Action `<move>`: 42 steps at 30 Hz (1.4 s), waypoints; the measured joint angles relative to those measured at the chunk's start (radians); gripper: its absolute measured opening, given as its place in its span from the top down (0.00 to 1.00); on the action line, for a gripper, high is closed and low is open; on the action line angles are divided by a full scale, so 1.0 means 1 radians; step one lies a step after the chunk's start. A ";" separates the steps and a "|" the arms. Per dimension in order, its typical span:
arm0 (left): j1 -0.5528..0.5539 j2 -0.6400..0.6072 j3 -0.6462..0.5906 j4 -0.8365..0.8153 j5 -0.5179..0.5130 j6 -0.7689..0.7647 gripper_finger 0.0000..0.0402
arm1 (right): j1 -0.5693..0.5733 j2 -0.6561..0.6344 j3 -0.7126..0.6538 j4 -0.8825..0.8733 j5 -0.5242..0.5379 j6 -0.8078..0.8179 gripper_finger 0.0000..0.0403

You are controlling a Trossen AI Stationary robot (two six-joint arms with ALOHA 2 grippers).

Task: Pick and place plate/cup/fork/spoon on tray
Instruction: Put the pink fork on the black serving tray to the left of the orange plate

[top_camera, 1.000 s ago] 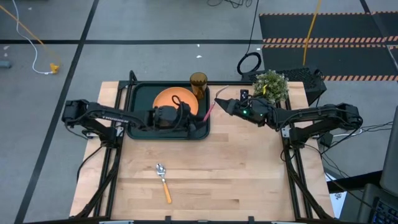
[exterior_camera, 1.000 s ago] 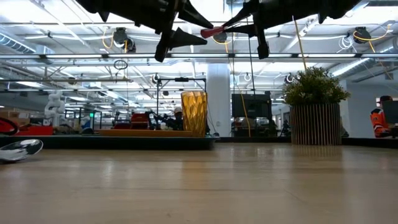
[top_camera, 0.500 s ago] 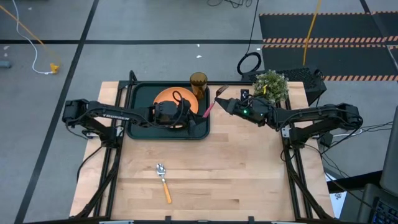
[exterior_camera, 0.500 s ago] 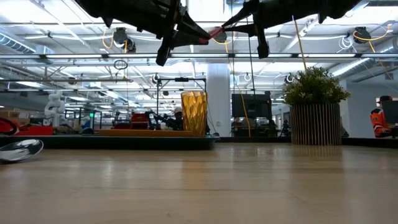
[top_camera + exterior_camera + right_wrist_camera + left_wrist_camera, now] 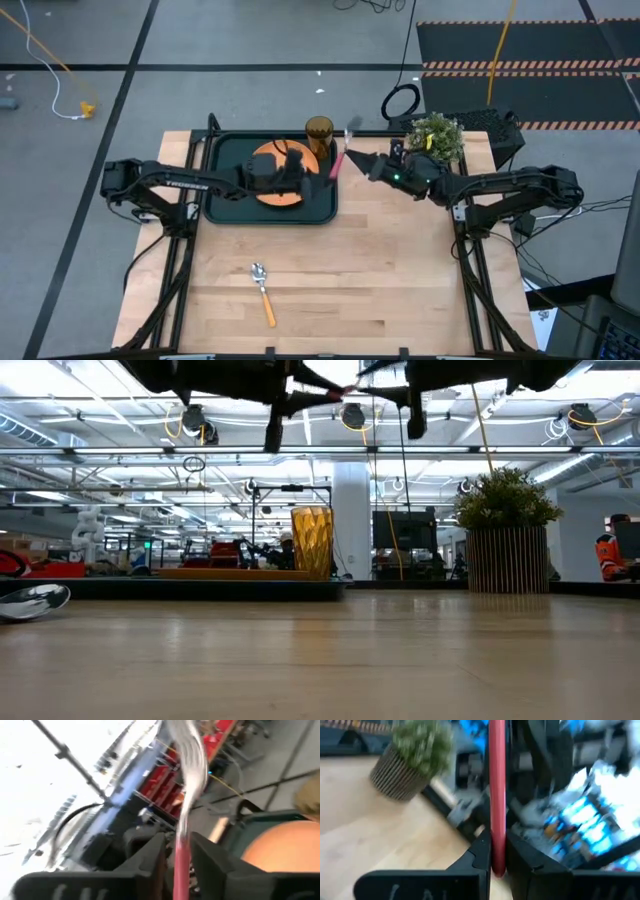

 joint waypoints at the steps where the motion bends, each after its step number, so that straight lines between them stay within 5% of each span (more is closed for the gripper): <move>1: 0.006 0.000 0.000 0.033 -0.004 -0.023 0.92 | 0.001 0.000 0.000 0.022 -0.007 -0.016 0.75; 8: 0.033 0.000 0.000 0.195 0.088 -0.098 0.92 | 0.002 0.001 0.000 0.138 -0.049 -0.075 0.54; 14: 0.027 0.000 0.000 0.209 0.203 -0.071 0.92 | 0.002 0.001 0.000 0.136 -0.051 -0.107 0.49; 33: 0.025 0.000 0.000 0.147 0.160 -0.049 0.92 | 0.004 0.015 0.000 0.130 -0.124 -0.151 0.72; 42: 0.029 0.000 0.000 0.148 0.148 -0.048 0.92 | 0.011 0.069 0.000 0.175 -0.123 -0.122 0.74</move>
